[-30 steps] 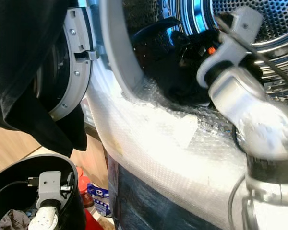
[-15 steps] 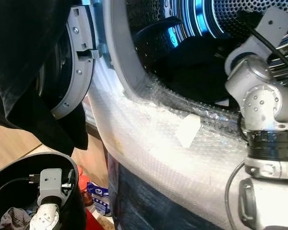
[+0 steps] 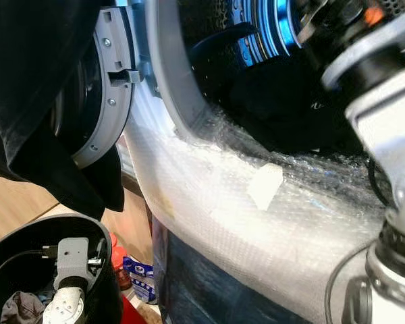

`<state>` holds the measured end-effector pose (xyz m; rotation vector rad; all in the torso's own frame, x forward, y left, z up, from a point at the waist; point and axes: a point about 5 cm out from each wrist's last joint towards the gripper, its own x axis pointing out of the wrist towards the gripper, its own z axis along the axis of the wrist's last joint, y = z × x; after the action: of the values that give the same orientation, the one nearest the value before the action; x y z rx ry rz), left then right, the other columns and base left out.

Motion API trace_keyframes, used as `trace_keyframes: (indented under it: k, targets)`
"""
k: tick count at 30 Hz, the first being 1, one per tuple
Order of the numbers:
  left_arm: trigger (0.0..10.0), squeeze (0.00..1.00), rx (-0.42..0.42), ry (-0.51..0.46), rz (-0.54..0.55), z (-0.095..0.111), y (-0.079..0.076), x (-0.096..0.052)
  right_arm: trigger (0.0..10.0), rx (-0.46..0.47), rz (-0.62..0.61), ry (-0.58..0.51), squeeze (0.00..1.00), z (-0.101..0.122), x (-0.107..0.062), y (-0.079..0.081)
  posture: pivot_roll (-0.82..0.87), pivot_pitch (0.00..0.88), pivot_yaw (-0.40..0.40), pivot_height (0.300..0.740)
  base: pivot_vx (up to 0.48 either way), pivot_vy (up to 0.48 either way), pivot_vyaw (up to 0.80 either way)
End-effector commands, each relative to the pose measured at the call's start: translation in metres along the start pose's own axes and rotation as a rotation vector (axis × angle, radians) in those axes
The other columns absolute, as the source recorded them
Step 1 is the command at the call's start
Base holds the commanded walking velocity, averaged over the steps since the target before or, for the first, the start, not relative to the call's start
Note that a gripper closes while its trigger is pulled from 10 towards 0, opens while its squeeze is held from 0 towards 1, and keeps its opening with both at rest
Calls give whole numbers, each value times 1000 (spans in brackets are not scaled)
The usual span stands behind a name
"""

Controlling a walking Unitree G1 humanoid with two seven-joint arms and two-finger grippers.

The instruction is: Clothes washing

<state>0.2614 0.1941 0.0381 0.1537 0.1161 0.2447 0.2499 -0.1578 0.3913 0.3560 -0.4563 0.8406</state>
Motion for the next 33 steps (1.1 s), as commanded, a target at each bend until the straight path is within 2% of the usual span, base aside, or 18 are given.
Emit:
trace_keyframes:
  k: [1, 4, 5, 6, 7, 11, 13, 16, 18, 19, 20, 22, 24, 25, 27, 29, 30, 33]
  targets:
    - [10000, 0, 9, 27, -23, -6, -3, -3, 10000, 19, 146, 30, 0, -2, -7, 20, -150, 0, -22, 740, 0, 0, 0]
    - [10000, 0, 10, 27, -24, -6, -3, -3, 10000, 89, 333, 102, 0, -17, -16, 46, -146, 0, -20, 740, 0, 0, 0]
    - [10000, 0, 10, 27, -24, -6, -3, -3, 10000, 89, 333, 102, 0, -17, -16, 46, -146, 0, -20, 740, 0, 0, 0]
    - [10000, 0, 11, 27, -25, -6, -3, -3, 10000, 121, 394, 112, 0, -19, -19, 53, -147, 0, -21, 740, 0, 0, 0]
    - [10000, 0, 12, 26, -25, -6, -3, -3, 10000, 202, 513, 130, 0, -22, -27, 67, -144, 0, -20, 740, 0, 0, 0]
    - [10000, 0, 11, 24, -22, -6, -2, -3, 10000, 285, 613, 136, 0, -27, -38, 78, -144, 0, -20, 740, 0, 0, 0]
    - [10000, 0, 12, 21, -24, -5, -2, -2, 10000, 359, 675, 222, 0, -44, -59, 83, -142, 0, -21, 740, 0, 0, 0]
    - [10000, 0, 14, 18, -27, -5, -2, 0, 10000, 498, 672, 268, 0, -58, -77, 76, -137, 0, -26, 740, 0, 0, 0]
    - [10000, 0, 16, 14, -30, -4, -3, 1, 10000, 539, 660, 357, 0, -76, -91, 75, -133, 6, -27, 740, 0, 0, 0]
    - [10000, 0, 16, 14, -30, -4, -3, 1, 10000, 539, 660, 357, 0, -76, -91, 75, -133, 6, -27, 740, 0, 0, 0]
    - [10000, 0, 19, 11, -34, -3, -3, 2, 10000, 589, 632, 503, 0, -102, -110, 75, -133, 6, -24, 740, 0, 0, 0]
    - [10000, 0, 21, 10, -35, -2, -2, 3, 10000, 630, 615, 580, 0, -117, -123, 76, -133, 6, -24, 740, 0, 0, 0]
    - [10000, 0, 22, 9, -34, -2, -1, 4, 10000, 648, 599, 622, 0, -125, -131, 76, -133, 6, -24, 740, 0, 0, 0]
    - [10000, 0, 25, 9, -33, -2, 0, 4, 10000, 675, 598, 682, 0, -136, -144, 78, -133, 6, -24, 740, 0, 0, 0]
    - [10000, 0, 26, 9, -32, -2, 0, 4, 10000, 686, 604, 713, 0, -140, -151, 81, -133, 6, -24, 740, 0, 0, 0]
    - [10000, 0, 28, 11, -32, -3, 1, 4, 10000, 684, 590, 828, 0, -155, -168, 80, -133, 6, -24, 740, 0, 0, 0]
    - [10000, 0, 30, 14, -34, -4, 1, 4, 10000, 692, 547, 917, 0, -171, -187, 75, -133, 6, -24, 740, 0, 0, 0]
    - [10000, 0, 31, 19, -38, -5, 0, 4, 10000, 658, 441, 1036, 0, -202, -217, 60, -113, 6, -28, 740, 0, 0, 0]
